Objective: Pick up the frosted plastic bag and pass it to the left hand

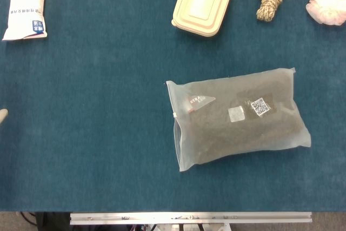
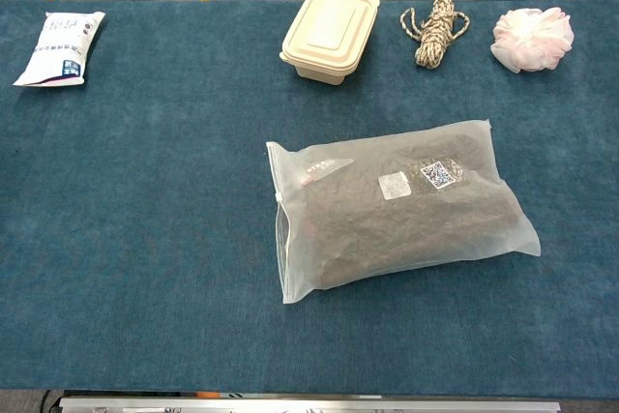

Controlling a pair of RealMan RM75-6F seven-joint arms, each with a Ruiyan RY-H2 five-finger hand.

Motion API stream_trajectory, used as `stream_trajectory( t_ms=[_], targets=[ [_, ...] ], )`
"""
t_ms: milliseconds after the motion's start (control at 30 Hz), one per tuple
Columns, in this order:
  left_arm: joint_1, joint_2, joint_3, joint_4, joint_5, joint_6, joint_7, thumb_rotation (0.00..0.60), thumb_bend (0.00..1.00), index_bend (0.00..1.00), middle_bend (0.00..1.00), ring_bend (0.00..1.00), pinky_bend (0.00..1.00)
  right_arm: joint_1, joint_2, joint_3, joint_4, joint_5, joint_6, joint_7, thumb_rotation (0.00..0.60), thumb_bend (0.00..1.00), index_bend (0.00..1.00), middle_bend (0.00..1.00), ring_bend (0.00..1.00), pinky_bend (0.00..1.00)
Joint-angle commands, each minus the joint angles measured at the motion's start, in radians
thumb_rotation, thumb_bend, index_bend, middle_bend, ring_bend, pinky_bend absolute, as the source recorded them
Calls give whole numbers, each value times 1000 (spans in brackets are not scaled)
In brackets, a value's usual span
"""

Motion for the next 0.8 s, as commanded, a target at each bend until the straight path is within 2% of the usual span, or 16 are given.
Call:
stream_trajectory(
  t_ms=[33, 333, 667, 767, 800],
  targets=[
    [0, -1, 1, 1, 1, -2, -1, 600, 165, 148, 47, 0, 101, 1, 0, -2, -1, 2, -6, -1, 600, 179, 76, 295, 198, 316],
    [0, 2, 3, 1, 3, -5, 2, 600, 165, 148, 47, 0, 101, 17, 24, -16, -13, -37, -44, 32, 600, 179, 76, 295, 198, 316],
    [-2, 8, 7, 1, -6, -23, 2, 600, 166, 148, 47, 0, 101, 38, 30, -84, -29, -160, -121, 36, 600, 171, 76, 288, 202, 317],
    [-2, 10, 9, 1, -5, -26, -1, 600, 165, 148, 47, 0, 101, 51, 5, -115, -29, -180, -172, 7, 600, 123, 50, 255, 204, 317],
    [-1, 11, 10, 1, -3, -25, -4, 600, 165, 148, 47, 0, 101, 54, -4, -121, -27, -181, -186, -6, 600, 78, 24, 233, 192, 317]
  ],
)
